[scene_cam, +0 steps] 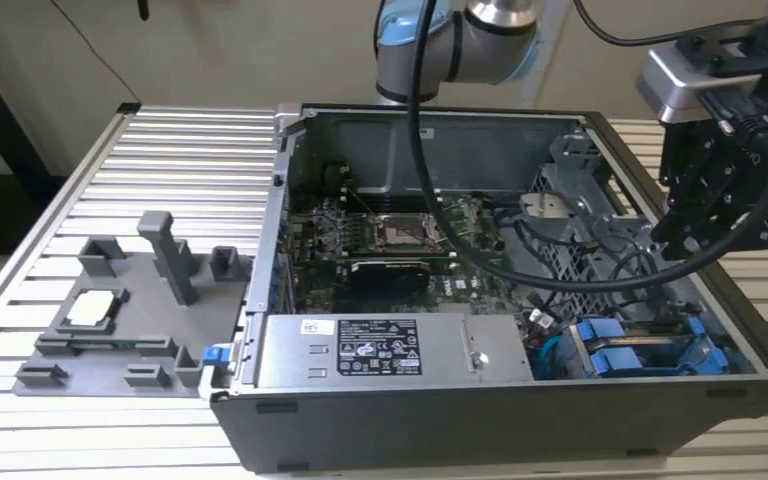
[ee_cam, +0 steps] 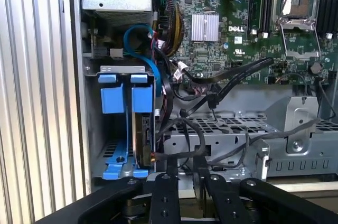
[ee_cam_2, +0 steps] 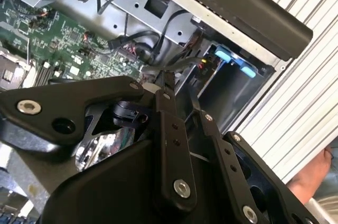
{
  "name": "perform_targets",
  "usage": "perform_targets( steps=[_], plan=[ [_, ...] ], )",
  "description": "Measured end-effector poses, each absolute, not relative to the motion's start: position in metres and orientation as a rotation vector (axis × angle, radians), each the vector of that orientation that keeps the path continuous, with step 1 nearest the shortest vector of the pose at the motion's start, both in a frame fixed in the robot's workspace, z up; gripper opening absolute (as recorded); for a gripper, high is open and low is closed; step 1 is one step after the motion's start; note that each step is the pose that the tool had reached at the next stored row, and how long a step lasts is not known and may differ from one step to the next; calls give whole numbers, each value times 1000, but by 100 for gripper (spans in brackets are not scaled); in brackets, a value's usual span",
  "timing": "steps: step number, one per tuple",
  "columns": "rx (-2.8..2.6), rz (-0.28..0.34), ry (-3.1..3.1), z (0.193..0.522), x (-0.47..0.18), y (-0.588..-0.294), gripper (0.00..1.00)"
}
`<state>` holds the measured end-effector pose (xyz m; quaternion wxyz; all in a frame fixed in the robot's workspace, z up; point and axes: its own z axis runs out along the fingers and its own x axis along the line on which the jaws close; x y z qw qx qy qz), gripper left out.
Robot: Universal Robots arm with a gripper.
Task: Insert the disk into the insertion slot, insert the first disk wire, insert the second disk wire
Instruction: 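Insert the first disk wire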
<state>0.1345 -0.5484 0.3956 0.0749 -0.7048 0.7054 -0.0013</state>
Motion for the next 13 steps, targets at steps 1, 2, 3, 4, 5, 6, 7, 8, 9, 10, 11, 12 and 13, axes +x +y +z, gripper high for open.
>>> perform_targets(
  steps=[1,2,3,4,5,6,7,8,9,10,11,12,13],
  plan=[
    [-2116,-2,2118,395,134,-547,27],
    [-2117,2,2120,394,134,-547,27],
    [-2119,8,2122,394,134,-546,27],
    [-2121,14,2125,394,134,-546,27],
    [-2123,19,2128,393,134,-546,27],
    [-2126,25,2131,393,134,-546,27],
    [-2128,32,2134,393,134,-545,27],
    [-2130,38,2137,393,134,-545,27],
    [-2131,41,2138,393,133,-545,27],
    [-2131,42,2138,392,131,-544,27],
    [-2131,42,2138,391,128,-544,27],
    [-2131,43,2138,390,126,-543,27],
    [-2131,43,2138,390,123,-543,27]
  ],
)
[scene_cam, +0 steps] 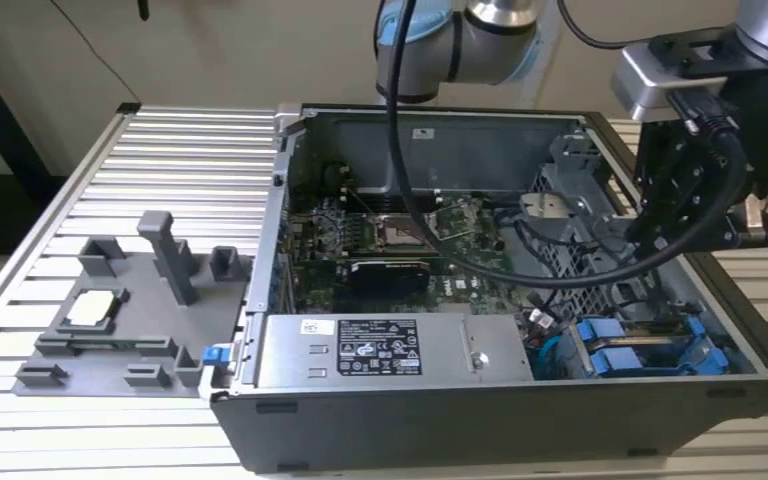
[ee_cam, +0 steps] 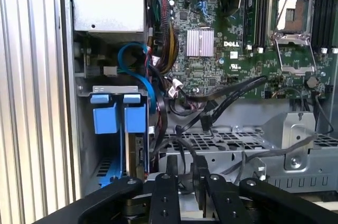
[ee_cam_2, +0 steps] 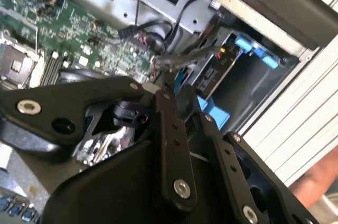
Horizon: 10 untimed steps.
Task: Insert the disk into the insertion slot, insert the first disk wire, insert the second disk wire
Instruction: 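Insert the first disk wire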
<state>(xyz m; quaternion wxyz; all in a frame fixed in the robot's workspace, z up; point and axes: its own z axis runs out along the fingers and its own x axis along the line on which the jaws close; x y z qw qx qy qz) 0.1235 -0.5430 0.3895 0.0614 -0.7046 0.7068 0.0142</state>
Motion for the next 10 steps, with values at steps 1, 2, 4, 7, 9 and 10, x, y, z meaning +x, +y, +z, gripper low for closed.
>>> perform_targets(
  steps=[1,2,4,7,9,10],
  plan=[
    [-2130,44,2138,389,122,-543,27],
    [-2129,46,2136,388,121,-543,27],
    [-2123,58,2131,388,119,-543,27],
    [-2111,81,2120,387,117,-543,27],
    [-2106,93,2114,386,115,-543,27],
    [-2106,95,2113,385,113,-542,27]
  ],
)
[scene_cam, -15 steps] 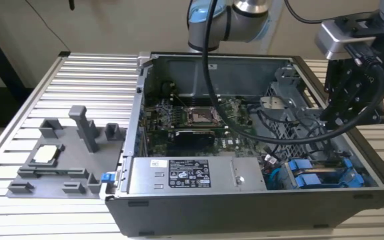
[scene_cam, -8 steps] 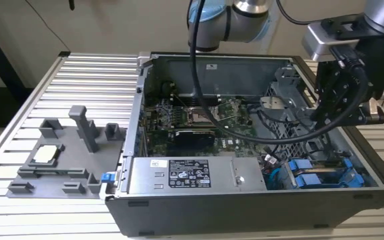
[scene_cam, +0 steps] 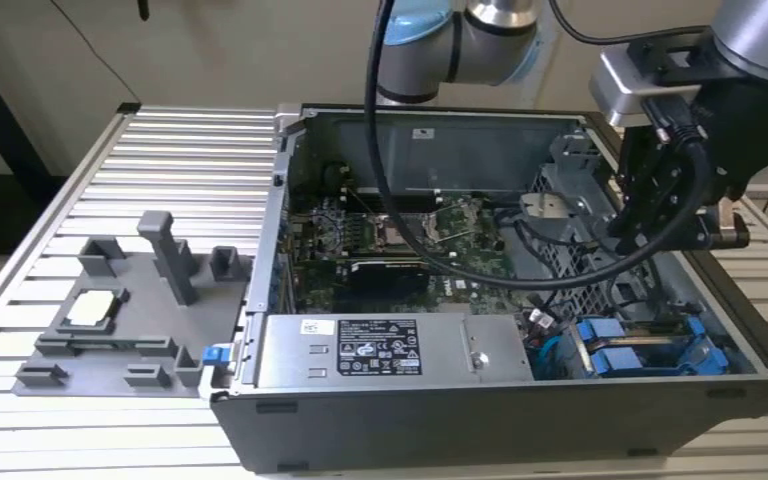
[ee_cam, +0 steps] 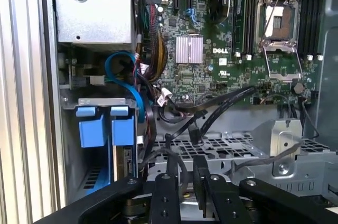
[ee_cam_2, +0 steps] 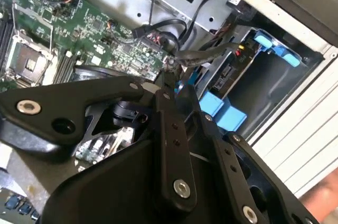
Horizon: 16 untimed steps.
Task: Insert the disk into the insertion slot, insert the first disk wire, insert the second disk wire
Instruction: 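Insert the first disk wire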
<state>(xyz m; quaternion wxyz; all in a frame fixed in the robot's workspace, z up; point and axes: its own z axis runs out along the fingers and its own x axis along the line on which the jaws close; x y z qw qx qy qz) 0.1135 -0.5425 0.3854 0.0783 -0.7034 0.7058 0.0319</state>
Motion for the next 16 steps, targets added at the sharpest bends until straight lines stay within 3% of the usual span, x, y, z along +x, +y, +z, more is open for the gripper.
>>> perform_targets(
  steps=[16],
  plan=[
    [-2143,117,2063,375,94,-540,27]
  ],
)
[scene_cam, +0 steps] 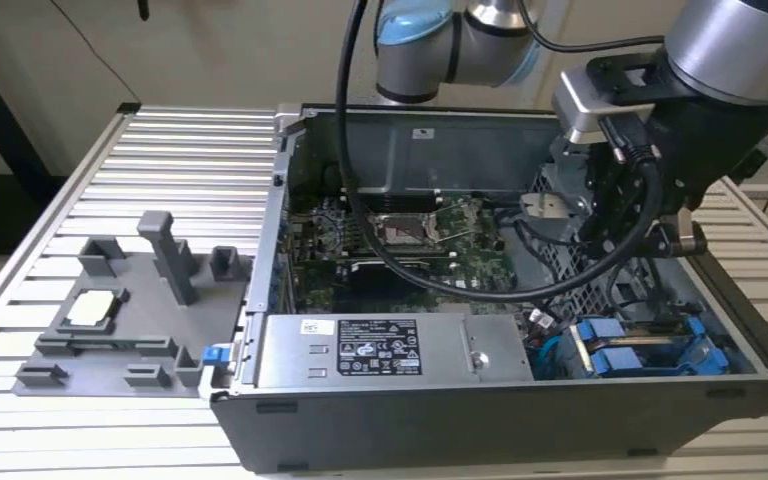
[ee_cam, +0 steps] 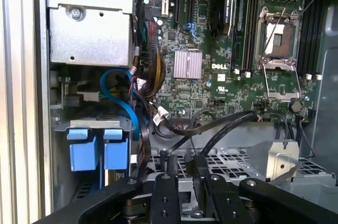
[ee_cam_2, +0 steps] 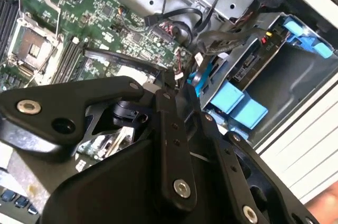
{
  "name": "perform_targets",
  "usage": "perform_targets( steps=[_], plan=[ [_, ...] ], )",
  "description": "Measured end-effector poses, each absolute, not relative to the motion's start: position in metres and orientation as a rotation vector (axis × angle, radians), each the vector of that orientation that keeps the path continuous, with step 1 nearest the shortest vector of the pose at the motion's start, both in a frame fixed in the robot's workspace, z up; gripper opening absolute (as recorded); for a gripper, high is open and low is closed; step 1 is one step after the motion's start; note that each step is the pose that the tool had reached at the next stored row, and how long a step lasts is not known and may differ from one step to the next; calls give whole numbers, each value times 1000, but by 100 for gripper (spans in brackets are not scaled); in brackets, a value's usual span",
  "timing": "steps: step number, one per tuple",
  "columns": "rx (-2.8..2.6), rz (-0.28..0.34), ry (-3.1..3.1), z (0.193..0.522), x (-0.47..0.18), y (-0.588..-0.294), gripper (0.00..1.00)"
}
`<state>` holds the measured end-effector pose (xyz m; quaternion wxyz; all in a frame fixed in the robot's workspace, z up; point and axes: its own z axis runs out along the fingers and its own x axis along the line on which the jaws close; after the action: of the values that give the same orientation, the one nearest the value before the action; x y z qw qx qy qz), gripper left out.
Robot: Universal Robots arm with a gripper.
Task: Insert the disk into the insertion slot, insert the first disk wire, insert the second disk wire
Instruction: 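Insert the first disk wire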
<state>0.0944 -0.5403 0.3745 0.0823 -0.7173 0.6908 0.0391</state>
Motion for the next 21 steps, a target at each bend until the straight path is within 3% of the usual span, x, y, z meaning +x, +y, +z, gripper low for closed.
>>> perform_targets(
  steps=[21],
  plan=[
    [-2142,107,2051,369,88,-537,27]
  ],
)
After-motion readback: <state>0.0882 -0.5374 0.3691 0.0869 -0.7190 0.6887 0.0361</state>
